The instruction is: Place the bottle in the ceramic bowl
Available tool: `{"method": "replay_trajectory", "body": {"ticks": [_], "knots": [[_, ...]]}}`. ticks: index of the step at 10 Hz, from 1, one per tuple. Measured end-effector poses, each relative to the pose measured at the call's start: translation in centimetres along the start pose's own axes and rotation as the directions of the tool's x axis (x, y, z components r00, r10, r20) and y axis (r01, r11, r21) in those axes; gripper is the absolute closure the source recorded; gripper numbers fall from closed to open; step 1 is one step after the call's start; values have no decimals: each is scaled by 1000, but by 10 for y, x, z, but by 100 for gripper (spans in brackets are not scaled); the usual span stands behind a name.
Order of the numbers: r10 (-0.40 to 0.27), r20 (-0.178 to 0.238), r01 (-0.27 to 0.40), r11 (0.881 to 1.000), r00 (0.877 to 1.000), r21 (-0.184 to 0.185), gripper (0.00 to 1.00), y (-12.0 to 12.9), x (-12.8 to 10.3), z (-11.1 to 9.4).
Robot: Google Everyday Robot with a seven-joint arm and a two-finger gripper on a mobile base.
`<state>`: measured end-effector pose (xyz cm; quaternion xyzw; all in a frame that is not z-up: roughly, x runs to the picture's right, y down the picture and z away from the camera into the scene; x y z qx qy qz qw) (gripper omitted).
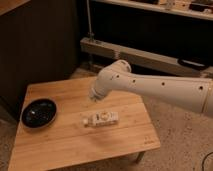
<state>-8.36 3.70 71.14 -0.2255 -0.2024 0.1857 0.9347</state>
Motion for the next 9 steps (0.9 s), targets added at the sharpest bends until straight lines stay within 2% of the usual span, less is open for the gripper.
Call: {"method": "replay_trajectory", "body": {"ticks": [3, 4, 5, 6, 8, 9], "knots": [[-8, 4, 8, 1000, 1000, 1, 35, 3, 1, 2], [-65, -4, 65, 998, 998, 9, 35, 7, 6, 9], [-139, -11, 139, 990, 990, 19, 35, 8, 10, 16], [-220, -21, 220, 975, 975, 32, 35, 4, 19, 23], [-278, -39, 280, 959, 960, 50, 35, -11, 31, 23], [-293, -41, 294, 955, 955, 47, 35, -17, 36, 23]]}}
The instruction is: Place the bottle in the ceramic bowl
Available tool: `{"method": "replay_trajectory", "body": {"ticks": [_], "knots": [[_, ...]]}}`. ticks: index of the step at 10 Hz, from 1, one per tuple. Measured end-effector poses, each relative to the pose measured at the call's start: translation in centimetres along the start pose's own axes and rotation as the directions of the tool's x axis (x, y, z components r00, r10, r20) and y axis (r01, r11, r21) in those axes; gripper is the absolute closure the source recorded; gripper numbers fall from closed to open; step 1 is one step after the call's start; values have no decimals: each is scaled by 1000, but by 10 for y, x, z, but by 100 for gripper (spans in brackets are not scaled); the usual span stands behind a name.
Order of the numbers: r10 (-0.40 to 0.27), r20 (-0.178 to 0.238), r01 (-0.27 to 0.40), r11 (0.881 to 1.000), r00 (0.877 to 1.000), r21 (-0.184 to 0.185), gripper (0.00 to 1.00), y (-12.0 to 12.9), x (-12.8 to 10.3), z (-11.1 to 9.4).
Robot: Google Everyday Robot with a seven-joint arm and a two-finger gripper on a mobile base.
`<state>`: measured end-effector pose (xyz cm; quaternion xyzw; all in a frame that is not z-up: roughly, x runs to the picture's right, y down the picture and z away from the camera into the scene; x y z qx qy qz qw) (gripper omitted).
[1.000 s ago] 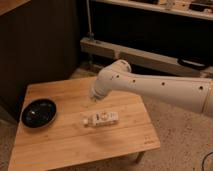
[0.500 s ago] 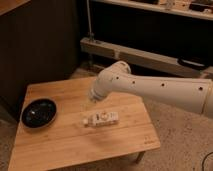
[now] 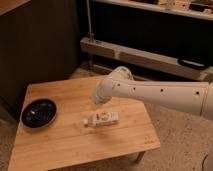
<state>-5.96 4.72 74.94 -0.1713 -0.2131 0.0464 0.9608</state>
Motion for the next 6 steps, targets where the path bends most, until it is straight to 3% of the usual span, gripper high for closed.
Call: {"method": "replay_trajectory", "body": {"ticks": [4, 6], "knots": [[-41, 21, 43, 996, 999, -83, 35, 11, 28, 14], [-32, 38, 37, 990, 999, -137, 35, 28, 55, 23]]}}
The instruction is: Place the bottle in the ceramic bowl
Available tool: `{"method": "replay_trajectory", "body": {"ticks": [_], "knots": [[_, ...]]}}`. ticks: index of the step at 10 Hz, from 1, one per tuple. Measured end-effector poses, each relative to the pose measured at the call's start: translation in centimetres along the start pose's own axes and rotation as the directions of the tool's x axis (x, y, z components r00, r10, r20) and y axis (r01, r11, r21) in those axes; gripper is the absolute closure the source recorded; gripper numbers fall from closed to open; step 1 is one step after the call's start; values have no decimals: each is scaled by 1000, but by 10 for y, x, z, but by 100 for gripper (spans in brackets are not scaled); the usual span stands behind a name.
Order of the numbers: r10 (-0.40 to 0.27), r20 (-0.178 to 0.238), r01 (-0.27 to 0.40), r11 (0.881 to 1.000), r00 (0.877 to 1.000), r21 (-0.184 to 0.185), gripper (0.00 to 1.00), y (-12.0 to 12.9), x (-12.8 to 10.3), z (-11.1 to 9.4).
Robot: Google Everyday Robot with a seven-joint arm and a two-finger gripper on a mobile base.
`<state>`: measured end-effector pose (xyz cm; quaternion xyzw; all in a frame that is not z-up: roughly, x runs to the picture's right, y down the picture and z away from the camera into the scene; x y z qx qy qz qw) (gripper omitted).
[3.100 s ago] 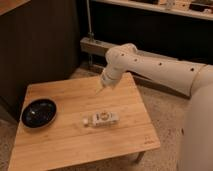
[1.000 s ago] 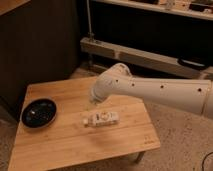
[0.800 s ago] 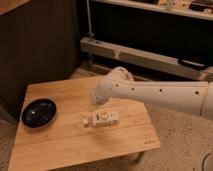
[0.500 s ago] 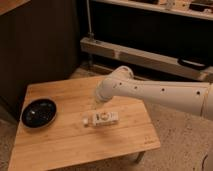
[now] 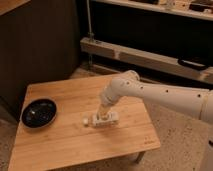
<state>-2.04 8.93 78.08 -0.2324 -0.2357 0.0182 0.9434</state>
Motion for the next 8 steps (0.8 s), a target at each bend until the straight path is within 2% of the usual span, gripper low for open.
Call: {"method": "replay_trajectory", "body": {"ticks": [1, 3, 6, 8], "knots": [[2, 13, -2, 1000, 1000, -15, 35, 7, 11, -1], [25, 23, -25, 1000, 999, -18, 35, 20, 39, -7], [44, 40, -42, 998, 998, -40, 35, 30, 68, -3], [45, 43, -43, 997, 998, -67, 35, 32, 75, 7]]}}
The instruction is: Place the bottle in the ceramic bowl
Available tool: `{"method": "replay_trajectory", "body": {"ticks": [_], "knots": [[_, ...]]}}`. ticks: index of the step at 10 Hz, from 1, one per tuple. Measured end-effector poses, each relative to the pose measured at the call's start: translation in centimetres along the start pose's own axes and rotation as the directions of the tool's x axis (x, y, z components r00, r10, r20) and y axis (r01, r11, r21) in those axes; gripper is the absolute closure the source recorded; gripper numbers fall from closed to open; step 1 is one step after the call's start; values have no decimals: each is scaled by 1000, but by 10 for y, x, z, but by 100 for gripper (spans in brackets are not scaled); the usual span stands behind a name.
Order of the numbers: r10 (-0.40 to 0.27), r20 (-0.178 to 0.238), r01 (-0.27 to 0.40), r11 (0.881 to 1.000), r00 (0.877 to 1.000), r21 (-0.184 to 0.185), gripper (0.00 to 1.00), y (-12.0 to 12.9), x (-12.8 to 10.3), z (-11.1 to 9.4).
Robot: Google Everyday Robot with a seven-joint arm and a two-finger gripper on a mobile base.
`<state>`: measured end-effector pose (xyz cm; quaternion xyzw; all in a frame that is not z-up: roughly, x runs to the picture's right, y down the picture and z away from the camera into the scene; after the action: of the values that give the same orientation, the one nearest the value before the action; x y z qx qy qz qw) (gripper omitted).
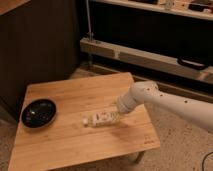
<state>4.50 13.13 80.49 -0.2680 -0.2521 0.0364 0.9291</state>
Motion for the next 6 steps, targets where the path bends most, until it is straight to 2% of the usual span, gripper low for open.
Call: {"method": "replay_trajectory", "body": {"ticks": [6], "knots": [[51, 17, -50, 997, 999, -60, 35, 4, 24, 41]]}}
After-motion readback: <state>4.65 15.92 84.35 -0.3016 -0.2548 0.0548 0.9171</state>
